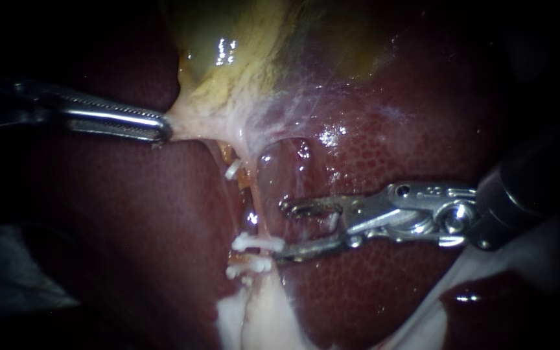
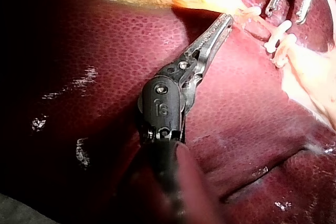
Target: Going back first clip right tube
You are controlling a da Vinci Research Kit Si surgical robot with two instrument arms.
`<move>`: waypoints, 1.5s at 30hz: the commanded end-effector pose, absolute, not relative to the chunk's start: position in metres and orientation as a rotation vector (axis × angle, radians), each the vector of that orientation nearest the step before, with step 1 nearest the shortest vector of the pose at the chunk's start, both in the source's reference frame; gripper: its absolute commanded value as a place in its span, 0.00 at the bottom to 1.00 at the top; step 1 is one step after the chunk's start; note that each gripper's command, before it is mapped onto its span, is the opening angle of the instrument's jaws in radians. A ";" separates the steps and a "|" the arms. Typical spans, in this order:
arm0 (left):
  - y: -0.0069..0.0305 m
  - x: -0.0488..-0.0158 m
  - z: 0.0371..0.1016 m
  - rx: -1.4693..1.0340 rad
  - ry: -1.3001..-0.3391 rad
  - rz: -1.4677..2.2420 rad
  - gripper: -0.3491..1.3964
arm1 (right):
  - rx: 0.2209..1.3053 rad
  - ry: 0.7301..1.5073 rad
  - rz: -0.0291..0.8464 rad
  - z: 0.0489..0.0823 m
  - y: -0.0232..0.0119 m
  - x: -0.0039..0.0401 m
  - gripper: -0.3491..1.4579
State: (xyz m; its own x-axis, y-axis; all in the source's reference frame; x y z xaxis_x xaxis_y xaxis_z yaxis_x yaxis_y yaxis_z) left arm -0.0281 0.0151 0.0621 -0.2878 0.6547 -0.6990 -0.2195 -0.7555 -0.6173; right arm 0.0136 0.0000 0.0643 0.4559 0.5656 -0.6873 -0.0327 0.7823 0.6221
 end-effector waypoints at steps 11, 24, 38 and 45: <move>0.0151 -0.0278 0.0621 -1.410 -0.556 2.077 0.00 | 0.332 0.978 0.132 0.0597 0.0019 0.0100 0.47; 0.0152 -0.0282 0.0630 -1.410 -0.551 2.079 0.00 | 0.308 0.971 0.117 0.0581 0.0036 0.0057 0.47; 0.0146 -0.0311 0.0678 -1.403 -0.551 2.106 0.00 | 0.317 0.974 0.111 0.0580 0.0035 0.0055 0.47; 0.0145 -0.0309 0.0676 -1.403 -0.552 2.106 0.00 | 0.322 0.976 0.109 0.0580 0.0035 0.0055 0.47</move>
